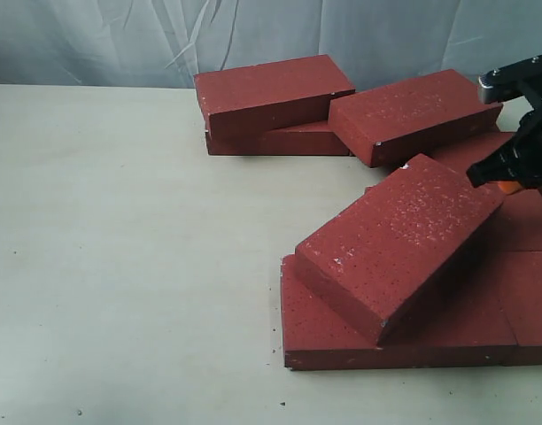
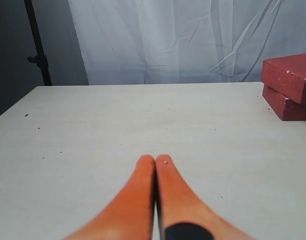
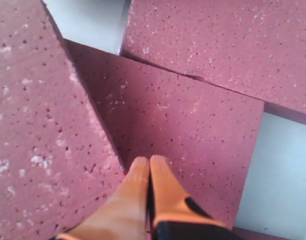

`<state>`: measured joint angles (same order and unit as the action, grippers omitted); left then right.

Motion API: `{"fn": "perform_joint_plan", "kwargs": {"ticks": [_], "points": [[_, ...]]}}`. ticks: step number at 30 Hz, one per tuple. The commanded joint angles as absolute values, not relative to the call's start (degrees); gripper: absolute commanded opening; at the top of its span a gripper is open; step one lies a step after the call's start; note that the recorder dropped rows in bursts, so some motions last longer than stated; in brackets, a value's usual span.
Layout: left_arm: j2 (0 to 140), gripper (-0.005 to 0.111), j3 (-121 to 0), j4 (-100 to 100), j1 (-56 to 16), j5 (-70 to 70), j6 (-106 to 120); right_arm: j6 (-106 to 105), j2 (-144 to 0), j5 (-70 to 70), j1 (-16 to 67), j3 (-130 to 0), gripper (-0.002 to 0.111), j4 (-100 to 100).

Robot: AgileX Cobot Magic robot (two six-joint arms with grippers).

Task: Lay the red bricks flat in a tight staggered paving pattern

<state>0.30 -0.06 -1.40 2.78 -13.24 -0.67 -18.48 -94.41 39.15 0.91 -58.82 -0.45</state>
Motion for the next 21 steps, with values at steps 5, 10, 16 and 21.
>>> {"fn": "perform_joint_plan", "kwargs": {"ticks": [5,10,16,21], "points": [[0.0,0.000,0.0,-1.5,2.8,-12.9,-1.0,-22.5,-95.2,41.6,3.4,-59.2,-0.001,-0.9],[0.0,0.000,0.0,-1.5,2.8,-12.9,-1.0,-22.5,-95.2,47.3,6.7,-59.2,-0.001,0.5],[0.0,0.000,0.0,-1.5,2.8,-12.9,-1.0,-22.5,-94.9,51.9,10.1,-59.2,-0.001,5.3],[0.0,0.000,0.0,-1.5,2.8,-12.9,-1.0,-22.5,-94.0,53.4,11.5,-59.2,-0.001,9.9]]}}
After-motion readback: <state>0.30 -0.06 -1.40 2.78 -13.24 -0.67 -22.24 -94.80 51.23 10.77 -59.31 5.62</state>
